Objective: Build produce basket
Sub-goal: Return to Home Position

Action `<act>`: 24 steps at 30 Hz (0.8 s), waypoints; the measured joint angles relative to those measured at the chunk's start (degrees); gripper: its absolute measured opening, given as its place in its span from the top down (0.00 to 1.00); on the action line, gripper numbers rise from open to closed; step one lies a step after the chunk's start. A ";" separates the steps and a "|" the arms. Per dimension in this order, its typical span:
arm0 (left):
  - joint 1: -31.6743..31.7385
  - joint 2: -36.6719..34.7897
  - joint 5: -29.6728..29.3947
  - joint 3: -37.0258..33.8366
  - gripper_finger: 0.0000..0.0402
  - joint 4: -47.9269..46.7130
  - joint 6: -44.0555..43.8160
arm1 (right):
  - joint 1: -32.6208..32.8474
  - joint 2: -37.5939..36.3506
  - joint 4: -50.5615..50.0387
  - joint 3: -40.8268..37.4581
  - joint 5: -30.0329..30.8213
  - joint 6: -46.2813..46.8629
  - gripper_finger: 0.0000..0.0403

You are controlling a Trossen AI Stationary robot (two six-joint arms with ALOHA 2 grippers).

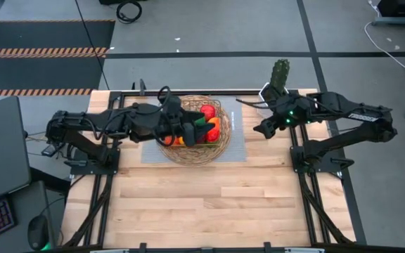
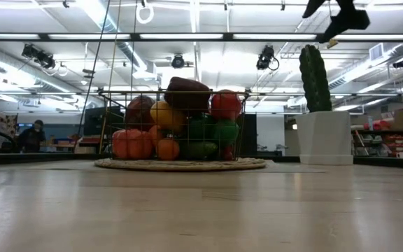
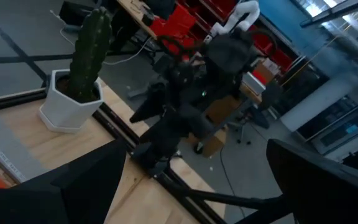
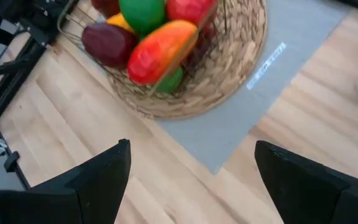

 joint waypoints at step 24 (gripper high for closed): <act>-0.33 -0.01 -0.04 0.02 0.01 0.77 -1.54 | 12.23 -16.63 -1.54 -15.32 7.05 15.79 0.14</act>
